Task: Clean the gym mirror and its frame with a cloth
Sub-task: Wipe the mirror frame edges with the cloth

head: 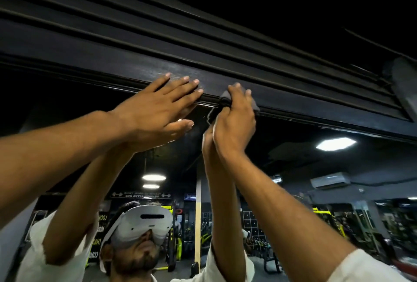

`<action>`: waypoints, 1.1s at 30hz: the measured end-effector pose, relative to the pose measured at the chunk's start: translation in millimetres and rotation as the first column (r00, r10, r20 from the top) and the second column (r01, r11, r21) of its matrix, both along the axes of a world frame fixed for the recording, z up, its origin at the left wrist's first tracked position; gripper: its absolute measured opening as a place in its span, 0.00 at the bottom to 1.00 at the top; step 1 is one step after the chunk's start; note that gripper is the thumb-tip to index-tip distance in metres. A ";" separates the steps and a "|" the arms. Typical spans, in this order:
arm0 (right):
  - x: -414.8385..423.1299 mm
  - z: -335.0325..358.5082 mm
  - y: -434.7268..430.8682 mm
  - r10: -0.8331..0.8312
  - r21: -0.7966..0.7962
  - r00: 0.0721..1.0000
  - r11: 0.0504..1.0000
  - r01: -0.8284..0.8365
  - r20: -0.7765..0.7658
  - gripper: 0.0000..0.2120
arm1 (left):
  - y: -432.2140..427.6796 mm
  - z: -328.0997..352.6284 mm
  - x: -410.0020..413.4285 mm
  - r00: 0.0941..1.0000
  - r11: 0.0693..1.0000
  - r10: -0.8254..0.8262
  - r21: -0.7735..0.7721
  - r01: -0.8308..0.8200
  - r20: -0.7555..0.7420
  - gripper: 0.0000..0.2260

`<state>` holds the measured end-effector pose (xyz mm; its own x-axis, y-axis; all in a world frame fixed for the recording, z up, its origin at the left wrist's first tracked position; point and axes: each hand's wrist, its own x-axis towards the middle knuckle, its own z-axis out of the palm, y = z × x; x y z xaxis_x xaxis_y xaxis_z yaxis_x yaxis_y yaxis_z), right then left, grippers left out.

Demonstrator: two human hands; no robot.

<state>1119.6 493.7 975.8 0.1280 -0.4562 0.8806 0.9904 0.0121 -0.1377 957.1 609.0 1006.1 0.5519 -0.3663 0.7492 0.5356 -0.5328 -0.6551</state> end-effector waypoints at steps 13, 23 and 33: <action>-76.9 29.5 43.1 -0.081 -0.102 0.983 0.990 0.098 0.163 0.22 | 56.3 1.5 -73.2 0.996 0.996 -0.079 0.029 0.080 -0.030 0.37; -94.7 -0.9 66.3 -0.099 -0.020 0.994 0.995 0.100 0.034 0.25 | 52.2 -8.6 -72.9 0.991 0.994 -0.111 -0.004 0.111 0.071 0.36; -103.7 5.6 61.1 -0.012 0.011 0.998 1.000 0.013 -0.058 0.23 | 74.9 -4.0 -98.0 0.993 0.997 -0.078 -0.014 0.080 0.094 0.36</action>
<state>1015.9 554.8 981.4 0.1730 -0.4680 0.8666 0.9808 0.0019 -0.1948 859.1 683.9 1002.1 0.4494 -0.3921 0.8027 0.5494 -0.5872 -0.5944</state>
